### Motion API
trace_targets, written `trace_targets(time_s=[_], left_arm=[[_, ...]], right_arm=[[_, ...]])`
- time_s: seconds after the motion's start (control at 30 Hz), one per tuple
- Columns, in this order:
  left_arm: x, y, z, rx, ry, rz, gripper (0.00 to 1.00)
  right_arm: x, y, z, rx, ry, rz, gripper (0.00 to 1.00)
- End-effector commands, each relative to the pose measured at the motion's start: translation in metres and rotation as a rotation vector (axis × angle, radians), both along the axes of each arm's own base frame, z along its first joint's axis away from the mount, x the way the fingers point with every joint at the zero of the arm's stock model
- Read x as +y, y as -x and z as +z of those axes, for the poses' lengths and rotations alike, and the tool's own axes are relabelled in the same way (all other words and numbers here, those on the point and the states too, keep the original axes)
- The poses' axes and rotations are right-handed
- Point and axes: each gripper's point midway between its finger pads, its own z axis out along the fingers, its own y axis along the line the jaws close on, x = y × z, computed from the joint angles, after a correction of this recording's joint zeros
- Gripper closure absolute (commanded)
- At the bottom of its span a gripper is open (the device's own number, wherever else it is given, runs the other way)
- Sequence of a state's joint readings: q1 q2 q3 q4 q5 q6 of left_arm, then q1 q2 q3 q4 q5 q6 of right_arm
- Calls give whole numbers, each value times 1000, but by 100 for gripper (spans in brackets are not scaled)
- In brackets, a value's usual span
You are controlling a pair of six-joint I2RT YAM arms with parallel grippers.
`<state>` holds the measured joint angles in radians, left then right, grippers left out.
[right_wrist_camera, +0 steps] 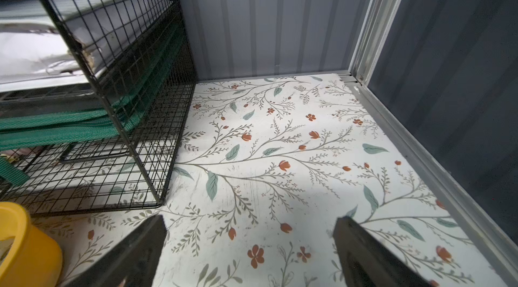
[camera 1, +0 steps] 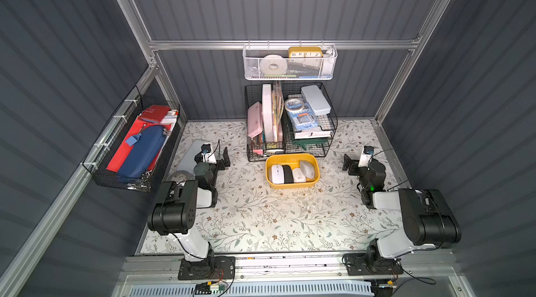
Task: Take out the mouse from the storage box
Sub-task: Pick up the mouse from the storage box.
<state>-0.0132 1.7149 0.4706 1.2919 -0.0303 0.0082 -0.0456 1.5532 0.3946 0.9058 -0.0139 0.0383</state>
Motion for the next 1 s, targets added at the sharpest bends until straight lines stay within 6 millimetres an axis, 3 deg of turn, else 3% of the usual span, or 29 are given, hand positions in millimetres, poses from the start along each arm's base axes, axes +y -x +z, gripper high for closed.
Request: trace_targets(time_s=[0.0,0.87,0.97], left_arm=[[-1,-1,7,-16,-10,-10,1],[-1,0,8,-24,-10,-14,1],[5,-16,26,46,-29,34,1]], right_arm=[[3,0,-1,-6,-40,53,1],[1,5,2,-34,-77,93,1],[-12,6,13,-59,-84,-3,1]])
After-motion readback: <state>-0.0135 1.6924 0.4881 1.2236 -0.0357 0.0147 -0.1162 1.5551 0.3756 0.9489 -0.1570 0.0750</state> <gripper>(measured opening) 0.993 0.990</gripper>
